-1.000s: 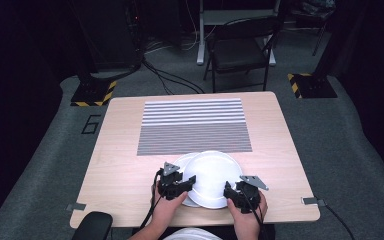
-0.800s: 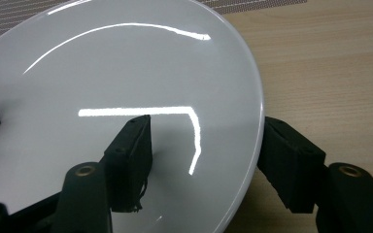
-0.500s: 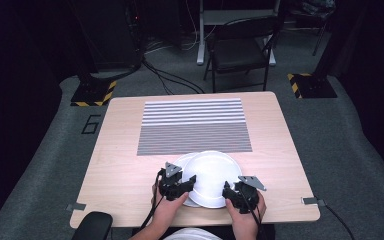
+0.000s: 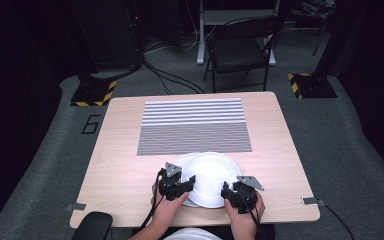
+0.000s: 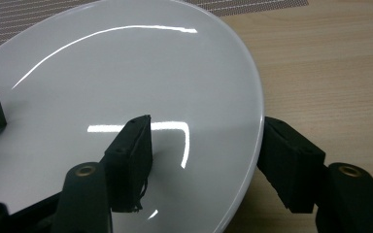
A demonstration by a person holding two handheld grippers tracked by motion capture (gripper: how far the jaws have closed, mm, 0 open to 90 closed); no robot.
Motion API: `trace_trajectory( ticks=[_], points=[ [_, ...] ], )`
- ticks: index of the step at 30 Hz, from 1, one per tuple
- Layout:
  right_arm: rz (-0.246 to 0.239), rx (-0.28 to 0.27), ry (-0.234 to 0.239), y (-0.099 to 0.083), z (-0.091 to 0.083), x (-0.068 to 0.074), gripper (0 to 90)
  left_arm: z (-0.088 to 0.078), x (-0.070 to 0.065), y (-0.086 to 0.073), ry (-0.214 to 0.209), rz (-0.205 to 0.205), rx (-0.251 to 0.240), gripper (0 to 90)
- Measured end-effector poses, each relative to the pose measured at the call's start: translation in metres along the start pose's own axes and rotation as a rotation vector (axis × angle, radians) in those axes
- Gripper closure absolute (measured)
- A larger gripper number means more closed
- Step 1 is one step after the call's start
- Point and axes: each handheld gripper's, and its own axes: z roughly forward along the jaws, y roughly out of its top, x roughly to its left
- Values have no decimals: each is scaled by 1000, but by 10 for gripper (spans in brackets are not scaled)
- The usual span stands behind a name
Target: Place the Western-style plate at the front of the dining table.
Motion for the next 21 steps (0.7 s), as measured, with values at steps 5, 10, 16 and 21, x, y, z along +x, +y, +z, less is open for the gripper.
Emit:
trace_trajectory(
  ticks=[5,10,16,21],
  points=[
    [3,-8,-4,2,0,0,412,-1,1,2,2,-4,-5,477],
    [5,-14,-8,3,-1,1,412,-2,1,2,4,-3,-3,478],
    [14,-16,1,7,-1,2,418,-4,3,6,4,-10,-18,481],
    [11,-32,12,12,-2,4,418,-6,5,10,10,-17,-26,481]
  ],
)
